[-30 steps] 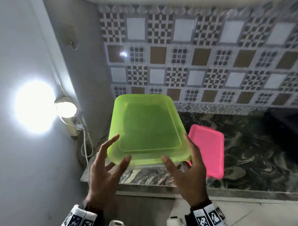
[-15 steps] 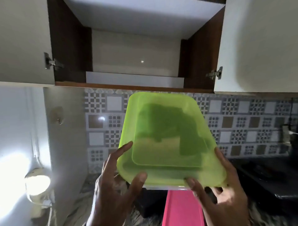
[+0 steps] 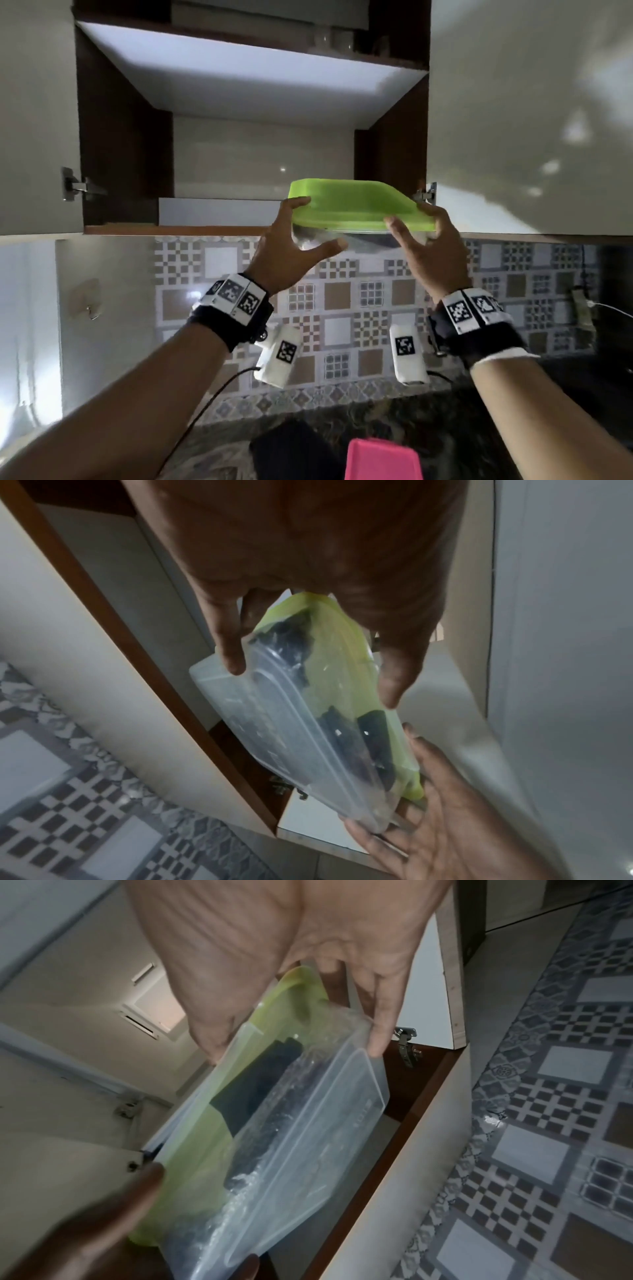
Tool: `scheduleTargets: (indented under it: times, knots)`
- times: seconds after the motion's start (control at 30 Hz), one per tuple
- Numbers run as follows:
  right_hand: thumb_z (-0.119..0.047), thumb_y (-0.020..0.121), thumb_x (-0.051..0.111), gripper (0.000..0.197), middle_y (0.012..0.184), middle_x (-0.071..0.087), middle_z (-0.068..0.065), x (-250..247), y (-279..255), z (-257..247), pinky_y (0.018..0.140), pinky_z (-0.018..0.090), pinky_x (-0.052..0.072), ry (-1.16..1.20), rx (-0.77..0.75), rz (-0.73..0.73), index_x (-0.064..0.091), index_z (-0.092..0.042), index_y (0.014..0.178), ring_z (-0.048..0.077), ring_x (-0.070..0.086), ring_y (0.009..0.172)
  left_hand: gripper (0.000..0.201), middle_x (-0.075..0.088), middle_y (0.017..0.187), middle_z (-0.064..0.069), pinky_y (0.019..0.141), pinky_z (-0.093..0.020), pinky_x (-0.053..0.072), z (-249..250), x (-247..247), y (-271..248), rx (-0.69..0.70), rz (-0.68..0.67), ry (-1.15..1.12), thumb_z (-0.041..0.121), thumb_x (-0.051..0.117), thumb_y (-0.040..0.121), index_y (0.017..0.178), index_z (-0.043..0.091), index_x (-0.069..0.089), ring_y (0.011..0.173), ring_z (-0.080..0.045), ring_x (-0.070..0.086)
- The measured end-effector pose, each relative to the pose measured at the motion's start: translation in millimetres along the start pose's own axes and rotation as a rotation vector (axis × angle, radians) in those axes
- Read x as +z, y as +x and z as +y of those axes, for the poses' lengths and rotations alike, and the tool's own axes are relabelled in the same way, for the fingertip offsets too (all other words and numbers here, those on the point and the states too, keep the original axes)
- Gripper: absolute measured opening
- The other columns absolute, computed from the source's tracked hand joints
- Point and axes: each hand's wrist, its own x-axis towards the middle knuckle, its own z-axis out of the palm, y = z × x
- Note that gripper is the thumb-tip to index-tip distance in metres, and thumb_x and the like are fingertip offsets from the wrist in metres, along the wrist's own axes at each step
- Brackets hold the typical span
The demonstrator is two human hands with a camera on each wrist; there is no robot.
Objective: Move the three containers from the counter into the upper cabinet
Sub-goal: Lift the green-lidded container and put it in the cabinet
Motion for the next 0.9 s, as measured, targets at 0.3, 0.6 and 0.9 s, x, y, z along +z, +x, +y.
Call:
scheduleTargets:
  times: [0.3,0.6,0.9]
  knots:
    - [-0.072,0.087,0.062,0.078,0.154,0.054,0.008,34,88,31,0.100,0.032,0.042,-0.116,0.127,-0.147,0.050,-0.021,0.145,0.031,0.057,0.136,0.078,0.062,0.130,-0.008,0.087,-0.030,0.041,-33,25,85,-0.006,-0.068,0.229,0.047,0.082,0.083,0.147,0.023,0.042,0.105,-0.020,0.055]
    - [-0.053,0.081,0.082,0.102,0.161,0.044,0.012,64,140,89,0.102,0.035,0.046,-0.273,0.058,-0.293,0.022,-0.023,0.159,0.034,0.055,0.138,0.081,0.070,0.122,-0.009,0.096,-0.048,0.056,-69,58,147,-0.039,-0.046,0.487,0.067,0.074,0.079,0.142,0.024,0.044,0.109,-0.032,0.067]
    - [-0.069,0.086,0.045,0.086,0.143,0.060,0.018,110,174,135,0.095,0.060,0.058,-0.598,0.086,-0.371,-0.006,-0.050,0.153,0.043,0.071,0.111,0.075,0.069,0.130,-0.012,0.099,-0.044,0.053,-105,88,179,-0.049,-0.090,0.631,0.048,0.062,0.092,0.158,0.029,0.030,0.117,-0.037,0.067]
